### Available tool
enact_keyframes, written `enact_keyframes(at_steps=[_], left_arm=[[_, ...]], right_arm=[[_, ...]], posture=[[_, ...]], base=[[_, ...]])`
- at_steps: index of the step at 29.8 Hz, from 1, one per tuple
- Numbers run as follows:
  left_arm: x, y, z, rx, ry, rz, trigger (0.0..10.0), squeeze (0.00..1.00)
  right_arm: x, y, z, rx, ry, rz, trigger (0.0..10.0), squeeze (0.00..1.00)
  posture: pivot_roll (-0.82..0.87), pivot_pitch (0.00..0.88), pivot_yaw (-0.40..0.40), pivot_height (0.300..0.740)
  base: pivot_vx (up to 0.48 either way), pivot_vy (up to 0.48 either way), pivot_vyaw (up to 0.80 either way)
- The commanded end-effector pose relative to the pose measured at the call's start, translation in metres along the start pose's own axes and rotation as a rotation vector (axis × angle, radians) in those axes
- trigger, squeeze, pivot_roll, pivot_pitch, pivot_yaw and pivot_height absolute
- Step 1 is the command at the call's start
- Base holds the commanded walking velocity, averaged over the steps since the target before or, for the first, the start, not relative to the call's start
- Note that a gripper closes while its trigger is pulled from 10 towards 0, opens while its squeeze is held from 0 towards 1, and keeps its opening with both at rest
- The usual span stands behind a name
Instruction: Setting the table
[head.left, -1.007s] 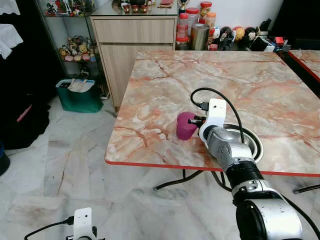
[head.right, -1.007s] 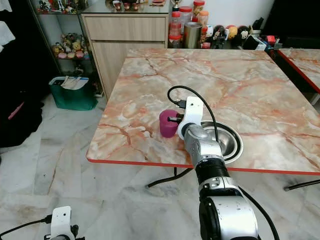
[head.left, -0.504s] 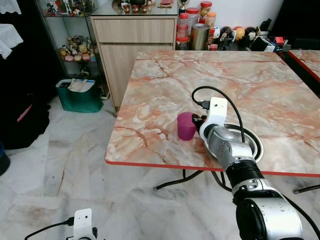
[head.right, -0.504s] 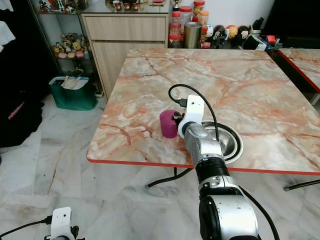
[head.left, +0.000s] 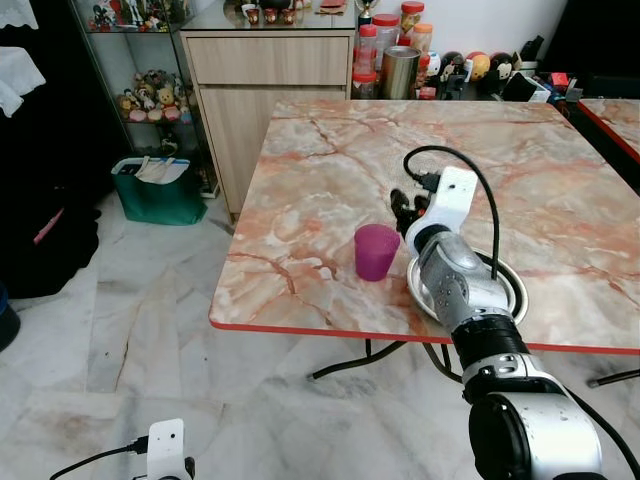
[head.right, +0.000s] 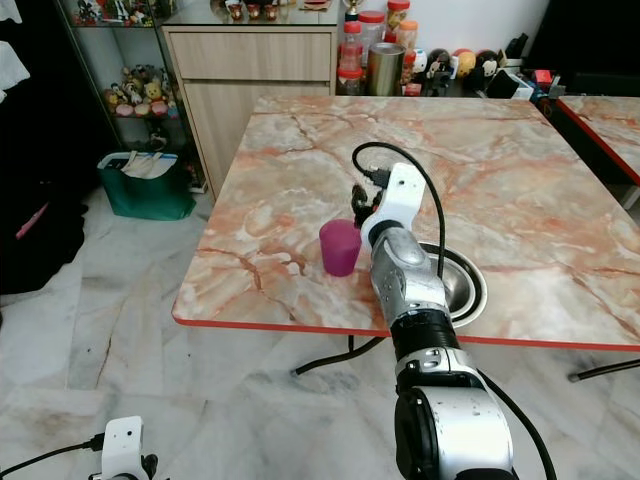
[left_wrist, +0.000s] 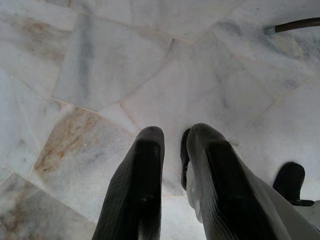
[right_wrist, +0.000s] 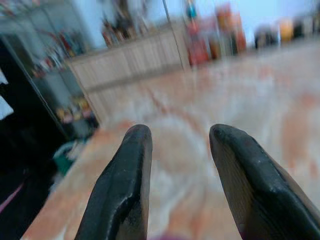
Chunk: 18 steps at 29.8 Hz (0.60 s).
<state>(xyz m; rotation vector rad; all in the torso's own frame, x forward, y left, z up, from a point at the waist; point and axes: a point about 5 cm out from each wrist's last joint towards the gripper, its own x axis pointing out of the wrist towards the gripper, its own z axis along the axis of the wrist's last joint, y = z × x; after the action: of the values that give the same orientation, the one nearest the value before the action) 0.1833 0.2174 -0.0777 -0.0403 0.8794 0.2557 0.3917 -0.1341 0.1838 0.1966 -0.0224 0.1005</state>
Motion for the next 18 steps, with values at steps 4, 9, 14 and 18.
enact_keyframes(at_steps=[4,9,14,18], left_arm=[[0.000,0.002,0.000,0.027,-0.002,0.010,10.0,0.00],[0.000,0.000,0.001,0.032,-0.009,0.014,10.0,0.00],[0.000,-0.001,0.000,0.033,-0.007,0.014,10.0,0.00],[0.000,-0.001,-0.002,0.039,-0.002,0.015,10.0,0.00]], right_arm=[[-0.008,0.004,0.014,-0.169,-0.154,0.036,10.0,0.00],[-0.015,0.001,0.013,-0.162,-0.197,0.035,10.0,0.00],[-0.019,0.000,0.013,-0.228,-0.224,0.033,10.0,0.00],[-0.026,-0.004,0.019,-0.235,-0.306,-0.006,10.0,0.00]], posture=[[0.04,0.032,-0.006,0.740],[0.04,0.031,-0.006,0.740],[0.04,0.029,-0.006,0.740],[0.04,0.023,-0.007,0.740]], base=[[0.000,0.000,0.00],[0.000,-0.175,0.00],[0.000,-0.192,0.00],[0.000,-0.478,0.00]])
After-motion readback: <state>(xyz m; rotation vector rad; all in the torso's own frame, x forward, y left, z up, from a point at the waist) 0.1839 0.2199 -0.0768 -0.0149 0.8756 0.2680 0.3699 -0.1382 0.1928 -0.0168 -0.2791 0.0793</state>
